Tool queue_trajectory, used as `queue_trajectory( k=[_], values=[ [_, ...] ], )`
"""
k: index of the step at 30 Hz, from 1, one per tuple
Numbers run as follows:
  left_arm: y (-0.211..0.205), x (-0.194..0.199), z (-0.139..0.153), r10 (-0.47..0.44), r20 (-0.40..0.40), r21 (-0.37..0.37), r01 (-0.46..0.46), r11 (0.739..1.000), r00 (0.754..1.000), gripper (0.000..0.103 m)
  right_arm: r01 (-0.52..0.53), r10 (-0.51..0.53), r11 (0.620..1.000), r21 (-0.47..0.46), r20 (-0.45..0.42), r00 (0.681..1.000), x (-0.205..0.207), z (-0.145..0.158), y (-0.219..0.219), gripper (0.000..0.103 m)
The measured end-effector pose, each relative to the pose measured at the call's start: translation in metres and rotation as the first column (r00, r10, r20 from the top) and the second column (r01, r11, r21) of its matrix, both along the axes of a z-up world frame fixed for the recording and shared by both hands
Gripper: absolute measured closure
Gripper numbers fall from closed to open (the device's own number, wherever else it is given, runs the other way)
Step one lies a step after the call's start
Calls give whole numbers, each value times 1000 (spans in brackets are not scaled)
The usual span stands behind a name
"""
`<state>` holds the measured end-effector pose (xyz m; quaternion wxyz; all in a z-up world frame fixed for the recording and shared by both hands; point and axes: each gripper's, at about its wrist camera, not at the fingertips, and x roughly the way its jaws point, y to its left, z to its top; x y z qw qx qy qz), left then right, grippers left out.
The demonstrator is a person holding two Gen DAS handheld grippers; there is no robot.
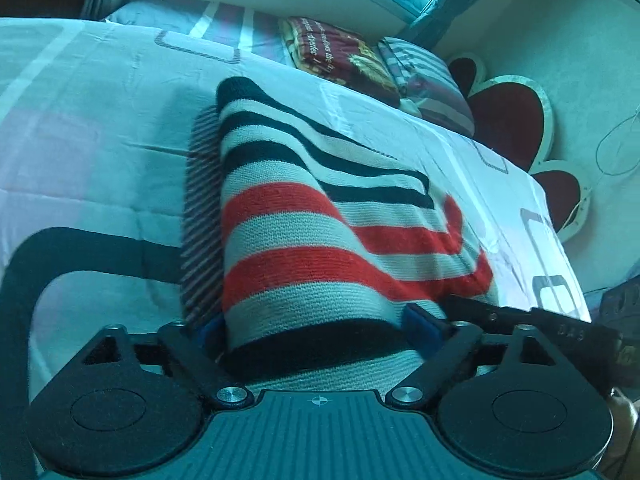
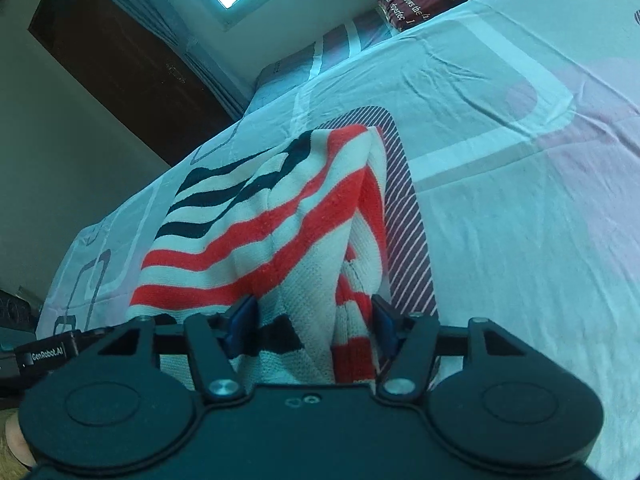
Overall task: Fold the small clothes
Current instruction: 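Grasp the striped bundle end with both grippers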
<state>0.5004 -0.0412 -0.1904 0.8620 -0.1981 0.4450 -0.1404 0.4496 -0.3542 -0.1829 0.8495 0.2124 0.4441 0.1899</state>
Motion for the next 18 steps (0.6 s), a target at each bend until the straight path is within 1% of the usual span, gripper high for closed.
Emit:
queue_trajectory(
  k=[1,3,5,7,10,11,12,13,14,15,16,18],
  values=[
    [-3,1,1,3,3,4,-3,1000,1000,16,-7,7,1000,4,4,1000,-1,2,-1,57],
    [-2,1,0,1,8,-4,-1,1000,1000,18,-24,24,1000,2,13,1000,-2,5,-3,59],
    [3,2,-2,-9,2,-23,9,1000,1000,18,-34,34,999,7,10,999,1,2,-6,52],
    [4,4,-3,-18,0,-26,18,999,1000,18,-34,34,999,19,11,999,3,-1,-8,47],
    [5,2,-4,-5,6,-20,5,1000,1000,18,-17,16,999,46,18,1000,6,-7,-4,45],
    [3,1,-4,0,10,-14,0,1000,1000,18,-9,8,999,44,18,1000,6,-7,-2,46],
    [2,0,-3,6,11,-10,-6,1000,1000,19,-8,7,999,32,22,1000,6,-6,0,51],
    [3,-1,-2,11,12,-11,-11,1000,1000,23,-12,12,1000,17,35,999,4,-3,3,58],
    [3,-3,0,12,14,-13,-12,1000,1000,26,-17,17,1000,-1,51,999,1,1,5,61],
    [4,-5,3,10,20,-14,-10,1000,1000,32,-22,23,1000,-20,69,997,-3,6,7,65],
    [5,-6,5,7,27,-11,-7,1000,1000,34,-25,29,999,-48,91,995,-7,12,10,67],
    [6,-6,6,0,29,-11,0,1000,1000,34,-41,60,990,-137,135,989,-14,19,23,67]
  ],
)
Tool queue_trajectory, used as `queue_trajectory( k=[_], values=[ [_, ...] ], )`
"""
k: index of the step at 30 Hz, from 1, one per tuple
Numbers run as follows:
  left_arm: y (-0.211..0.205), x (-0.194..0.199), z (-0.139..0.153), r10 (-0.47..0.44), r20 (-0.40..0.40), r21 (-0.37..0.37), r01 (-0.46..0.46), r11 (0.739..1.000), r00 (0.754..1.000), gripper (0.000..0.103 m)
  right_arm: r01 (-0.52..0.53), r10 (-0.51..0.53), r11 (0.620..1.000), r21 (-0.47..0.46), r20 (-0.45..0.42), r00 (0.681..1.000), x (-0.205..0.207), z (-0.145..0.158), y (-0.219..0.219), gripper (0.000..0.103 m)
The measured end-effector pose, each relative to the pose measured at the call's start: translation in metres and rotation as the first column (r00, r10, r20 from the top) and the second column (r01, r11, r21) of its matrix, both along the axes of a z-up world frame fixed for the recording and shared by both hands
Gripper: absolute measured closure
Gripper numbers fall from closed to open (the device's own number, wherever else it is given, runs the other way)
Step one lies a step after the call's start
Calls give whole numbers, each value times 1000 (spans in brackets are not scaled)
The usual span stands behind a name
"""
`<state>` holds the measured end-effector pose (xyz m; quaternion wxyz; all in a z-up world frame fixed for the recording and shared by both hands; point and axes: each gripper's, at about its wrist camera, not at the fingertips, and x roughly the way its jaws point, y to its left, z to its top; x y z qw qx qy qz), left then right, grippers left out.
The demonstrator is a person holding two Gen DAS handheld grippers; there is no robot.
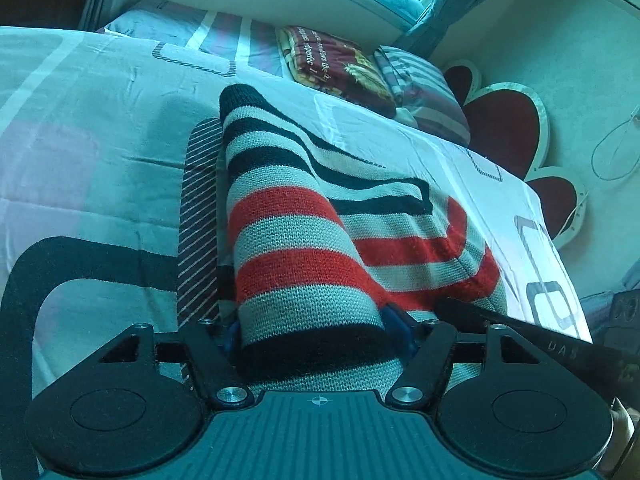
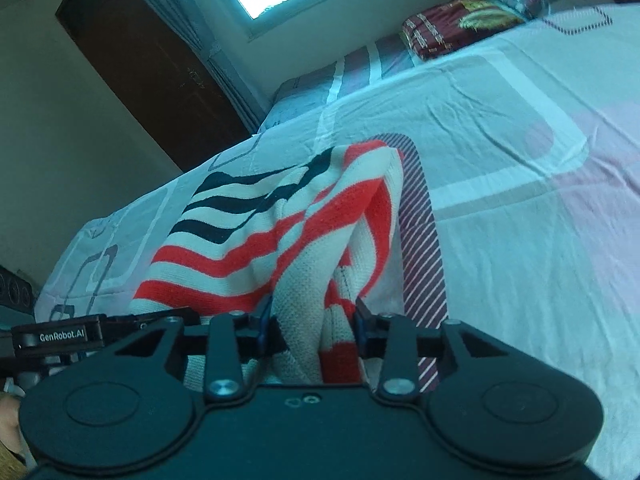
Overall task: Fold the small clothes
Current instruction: 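Grasp the striped bundle end with both grippers, then lift the held end and fold it over the bundle with both grippers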
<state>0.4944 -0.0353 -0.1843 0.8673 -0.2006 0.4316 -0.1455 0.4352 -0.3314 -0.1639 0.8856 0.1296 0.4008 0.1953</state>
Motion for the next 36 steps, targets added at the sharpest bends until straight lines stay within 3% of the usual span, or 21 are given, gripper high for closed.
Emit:
queue_trajectory(
  k=[2,5,8,11,13,18,28,36],
  values=[
    [1,0,-4,6,2,6,-6,1000,1000,34,2,-2,1000,-32,14,1000,-3,0,8,66],
    [0,2,-5,9,1,6,-9,1000,1000,34,28,-27,999,29,-30,999,6,-8,-2,66],
    [-1,3,-3,-1,-1,14,1,1000,1000,34,51,-43,995,90,-87,995,13,-20,-21,47],
    [-2,3,-5,5,-1,17,-5,1000,1000,33,31,-18,991,126,-100,995,13,-26,-23,46],
    [-4,4,-5,16,2,26,-16,1000,1000,33,71,-39,976,205,-155,987,16,-30,-25,57],
    [-10,-3,3,15,21,67,-16,998,1000,38,53,-38,984,170,-94,995,5,-14,-16,68],
    [-1,-18,27,21,68,86,-26,996,997,44,39,-33,972,233,-32,999,-13,12,-5,69],
    [47,-41,55,53,101,103,-63,993,994,44,0,-1,965,260,4,1000,-21,33,40,69]
  ],
)
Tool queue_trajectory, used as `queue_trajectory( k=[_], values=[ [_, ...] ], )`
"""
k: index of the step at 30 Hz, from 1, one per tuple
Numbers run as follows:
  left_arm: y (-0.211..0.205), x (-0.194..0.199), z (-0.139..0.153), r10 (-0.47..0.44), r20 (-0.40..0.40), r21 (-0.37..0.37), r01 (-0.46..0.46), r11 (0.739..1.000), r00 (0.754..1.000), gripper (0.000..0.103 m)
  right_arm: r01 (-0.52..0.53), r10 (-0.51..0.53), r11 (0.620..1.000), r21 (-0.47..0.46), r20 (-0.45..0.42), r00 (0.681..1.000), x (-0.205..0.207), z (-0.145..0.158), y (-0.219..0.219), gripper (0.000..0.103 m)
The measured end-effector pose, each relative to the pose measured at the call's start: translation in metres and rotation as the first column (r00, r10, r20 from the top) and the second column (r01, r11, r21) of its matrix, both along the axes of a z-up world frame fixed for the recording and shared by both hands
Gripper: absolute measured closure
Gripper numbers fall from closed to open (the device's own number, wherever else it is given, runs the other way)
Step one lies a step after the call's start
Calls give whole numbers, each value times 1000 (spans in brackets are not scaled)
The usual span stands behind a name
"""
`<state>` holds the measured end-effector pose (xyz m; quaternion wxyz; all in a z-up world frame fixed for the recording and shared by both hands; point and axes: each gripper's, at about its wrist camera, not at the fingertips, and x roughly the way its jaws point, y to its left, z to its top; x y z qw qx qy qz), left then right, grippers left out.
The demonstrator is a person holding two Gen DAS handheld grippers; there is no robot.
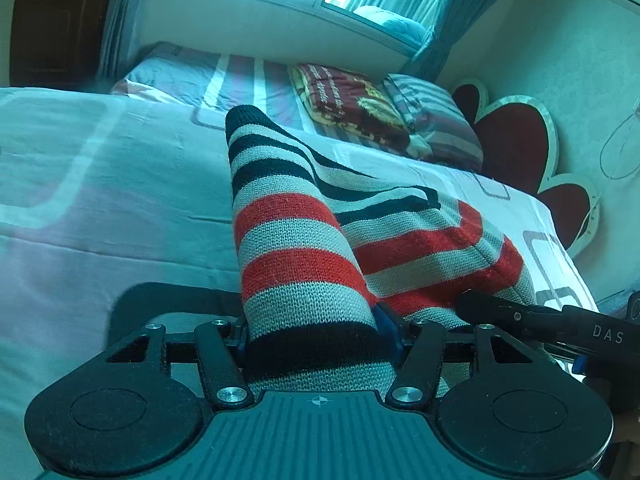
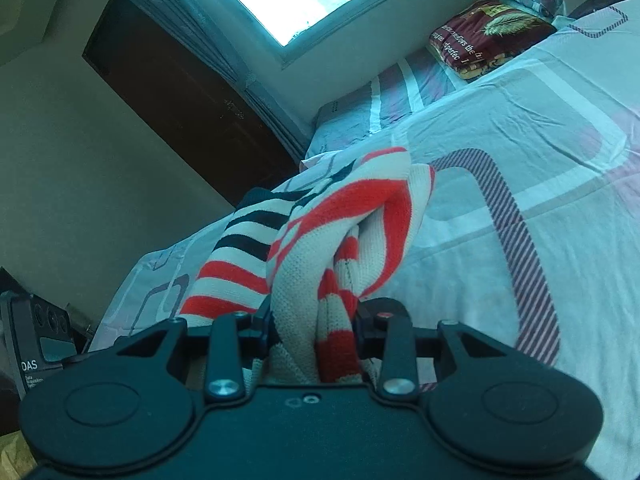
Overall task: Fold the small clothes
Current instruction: 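Lift the held end and fold it over the bundle with both grippers, then open both grippers and release the folded sweater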
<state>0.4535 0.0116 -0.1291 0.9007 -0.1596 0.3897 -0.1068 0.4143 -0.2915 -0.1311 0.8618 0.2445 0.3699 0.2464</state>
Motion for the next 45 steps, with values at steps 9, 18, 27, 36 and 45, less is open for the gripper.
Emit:
queue_trajectory(
  k=[9,18,27,36,45],
  values=[
    [118,-34,11,66,7,8,-66,998,998,44,-46,46,999,11,7,999,-13,5,110,69],
    [251,-47,-1,132,-7,49,-131,990,991,44,-93,93,995,34,-1,996,-10,-13,230,69],
    [320,-37,-39,168,-46,86,-164,983,985,44,-108,110,993,41,-54,992,3,-52,300,69],
    [312,-32,-52,134,-12,170,-130,977,991,24,-40,38,999,-17,-96,995,1,-79,297,57],
    [304,-72,-15,111,91,219,-129,967,990,24,29,-18,991,-130,83,996,-37,-19,295,57]
  ],
)
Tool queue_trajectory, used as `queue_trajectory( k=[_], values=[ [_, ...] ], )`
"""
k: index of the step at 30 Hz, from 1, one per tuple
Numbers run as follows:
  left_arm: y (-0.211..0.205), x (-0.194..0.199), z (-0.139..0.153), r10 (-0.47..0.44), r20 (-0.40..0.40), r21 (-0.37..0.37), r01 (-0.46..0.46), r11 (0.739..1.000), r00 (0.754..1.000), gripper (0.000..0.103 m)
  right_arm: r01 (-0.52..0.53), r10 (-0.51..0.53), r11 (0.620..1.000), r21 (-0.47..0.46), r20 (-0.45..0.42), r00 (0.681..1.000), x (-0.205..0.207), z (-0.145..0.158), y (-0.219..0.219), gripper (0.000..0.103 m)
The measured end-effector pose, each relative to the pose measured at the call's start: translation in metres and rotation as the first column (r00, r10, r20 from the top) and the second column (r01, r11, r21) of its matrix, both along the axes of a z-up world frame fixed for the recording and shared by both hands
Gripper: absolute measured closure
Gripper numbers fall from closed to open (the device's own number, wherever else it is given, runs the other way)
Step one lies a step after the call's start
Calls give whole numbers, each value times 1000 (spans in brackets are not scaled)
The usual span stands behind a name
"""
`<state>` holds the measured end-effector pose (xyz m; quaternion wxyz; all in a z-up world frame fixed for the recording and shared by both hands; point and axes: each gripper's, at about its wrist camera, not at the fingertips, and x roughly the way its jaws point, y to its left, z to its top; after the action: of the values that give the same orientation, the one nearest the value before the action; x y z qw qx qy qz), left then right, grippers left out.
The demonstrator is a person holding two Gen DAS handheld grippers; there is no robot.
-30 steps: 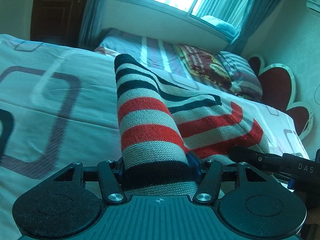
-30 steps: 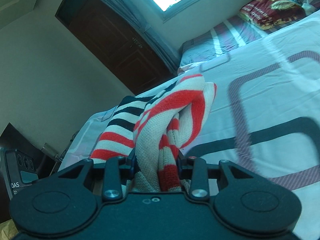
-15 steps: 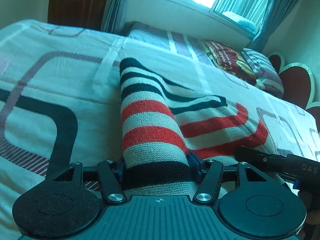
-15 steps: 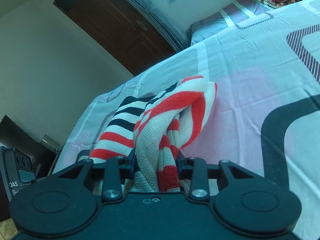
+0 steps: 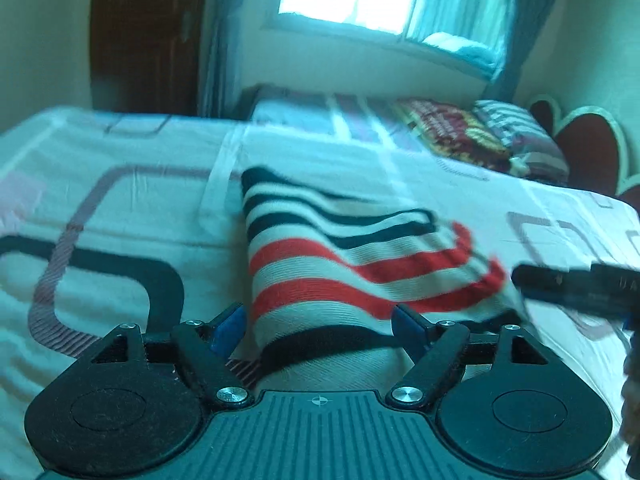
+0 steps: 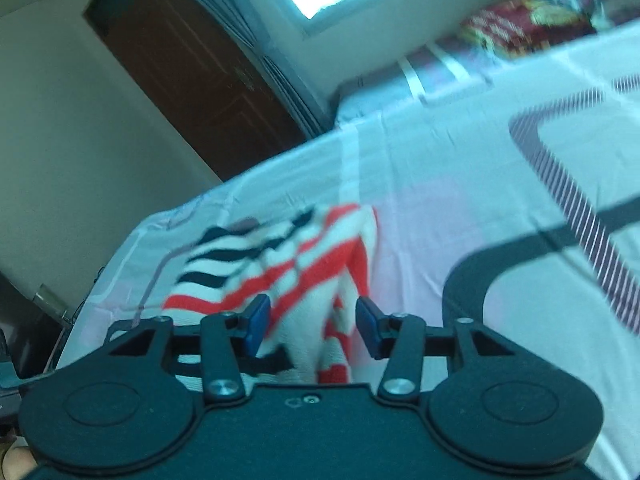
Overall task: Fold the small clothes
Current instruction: 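Open both grippers and release the folded sweater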
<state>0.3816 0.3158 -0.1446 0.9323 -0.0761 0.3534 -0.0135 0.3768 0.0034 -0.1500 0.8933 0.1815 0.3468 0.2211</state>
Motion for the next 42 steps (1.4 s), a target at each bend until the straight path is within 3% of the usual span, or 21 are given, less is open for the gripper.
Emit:
queue_trajectory(
  k=[3,6,10,12,16,20,24,26,27,28,30,32,36,42],
  values=[
    [-7,-16,4,-32,15,-13,32,999,999,24,-71,76,995,-69,80,994,-25,18,19,62],
    [-11,-22,-8,-21,-5,11,21,1000,1000,24,-103,108,990,-97,50,993,-37,9,31,66],
    [-13,-29,-19,-29,-3,56,29,998,1000,20,-49,52,976,-214,7,999,-44,-21,35,80],
    [-13,-28,-22,-21,-10,49,22,999,1000,18,-20,29,971,-238,34,999,-47,-29,33,88],
    [-13,-25,-26,-8,-23,48,9,999,1000,15,19,-5,967,-254,53,999,-40,-35,39,90],
    [-15,-25,-19,8,-63,47,-5,999,998,15,30,-32,969,-244,-5,999,-35,-28,39,91],
    [-18,-32,-8,22,-91,53,-18,998,996,14,58,-55,973,-225,19,998,-52,-5,42,67],
    [-20,-36,-4,33,-101,64,-26,998,994,14,80,-70,971,-225,53,996,-67,4,41,61],
    [-20,-38,-3,37,-109,61,-30,998,993,12,82,-70,965,-247,57,996,-73,6,42,51],
    [-21,-41,-2,42,-117,56,-36,998,992,4,79,-67,956,-281,55,996,-77,5,44,43],
    [-22,-46,-6,66,-121,47,-61,997,990,0,56,-52,925,-376,22,998,-79,-5,48,45],
    [-26,-48,-13,72,-143,53,-65,996,987,0,43,-61,909,-415,-30,998,-77,-17,46,55],
    [-33,-60,-20,104,-151,71,-94,993,983,0,74,-90,938,-338,-34,995,-81,-17,31,53],
    [-42,-95,13,159,-75,101,-151,983,984,0,72,-69,965,-253,19,997,-111,10,11,39]
  ],
)
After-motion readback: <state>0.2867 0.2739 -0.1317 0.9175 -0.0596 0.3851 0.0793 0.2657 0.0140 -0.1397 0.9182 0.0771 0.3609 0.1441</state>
